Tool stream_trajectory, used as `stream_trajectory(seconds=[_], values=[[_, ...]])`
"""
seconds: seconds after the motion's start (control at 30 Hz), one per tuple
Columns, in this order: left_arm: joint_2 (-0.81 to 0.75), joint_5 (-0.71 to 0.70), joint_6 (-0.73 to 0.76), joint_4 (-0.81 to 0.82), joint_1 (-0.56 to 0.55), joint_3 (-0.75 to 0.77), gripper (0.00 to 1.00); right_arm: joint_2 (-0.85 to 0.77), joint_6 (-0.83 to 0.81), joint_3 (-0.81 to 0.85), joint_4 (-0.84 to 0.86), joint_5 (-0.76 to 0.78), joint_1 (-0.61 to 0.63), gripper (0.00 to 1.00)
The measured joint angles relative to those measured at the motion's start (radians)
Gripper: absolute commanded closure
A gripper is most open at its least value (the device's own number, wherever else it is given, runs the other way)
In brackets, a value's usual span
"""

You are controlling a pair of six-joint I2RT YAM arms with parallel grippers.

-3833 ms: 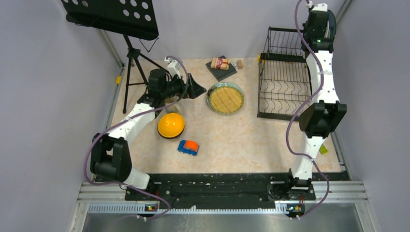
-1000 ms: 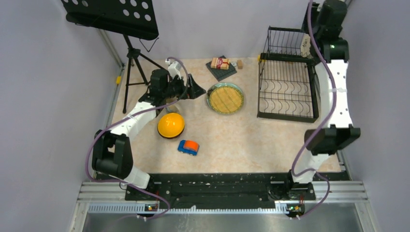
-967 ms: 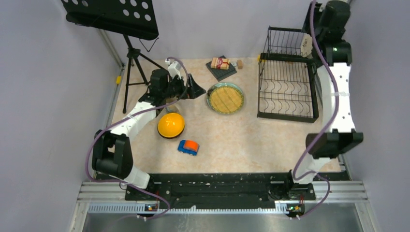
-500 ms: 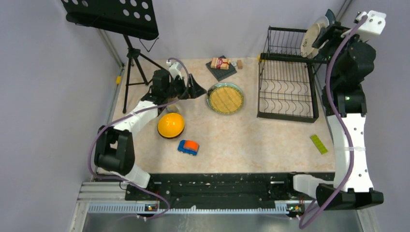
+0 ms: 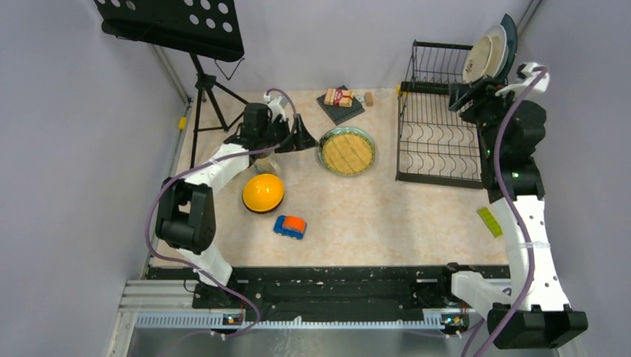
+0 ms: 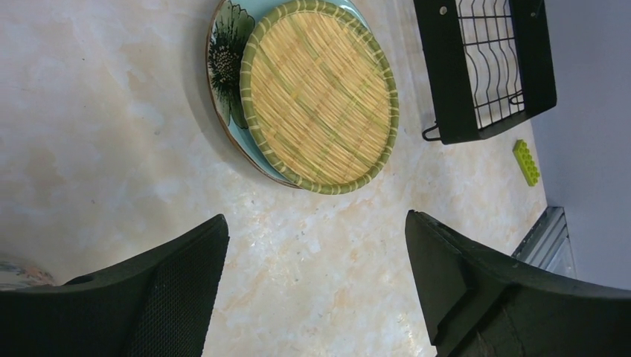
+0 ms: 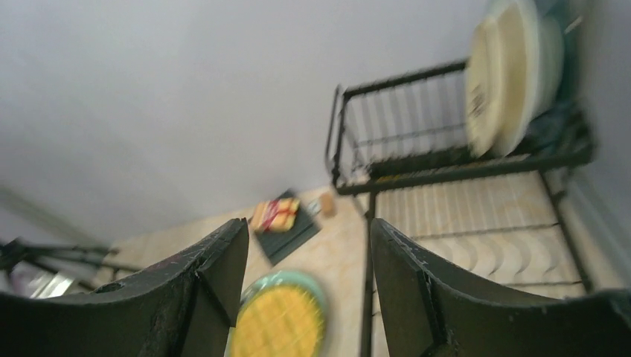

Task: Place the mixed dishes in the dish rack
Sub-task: Pick up the plate at the center of the board.

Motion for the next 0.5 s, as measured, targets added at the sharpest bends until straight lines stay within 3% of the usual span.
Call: stream_trajectory(seconds=[0.2,0.5], values=[[0.039,-0.027,0.031,-0.072,-0.023,0.046,0.1,0.081,0.19,-0.112,0.022,-0.223,0.015,0.37],[0.126,-0.024,0.125,-0.143,-0.076,0.18,0.14,0.161,0.336,-0.195,0.074,-0.39,0.158,0.37]])
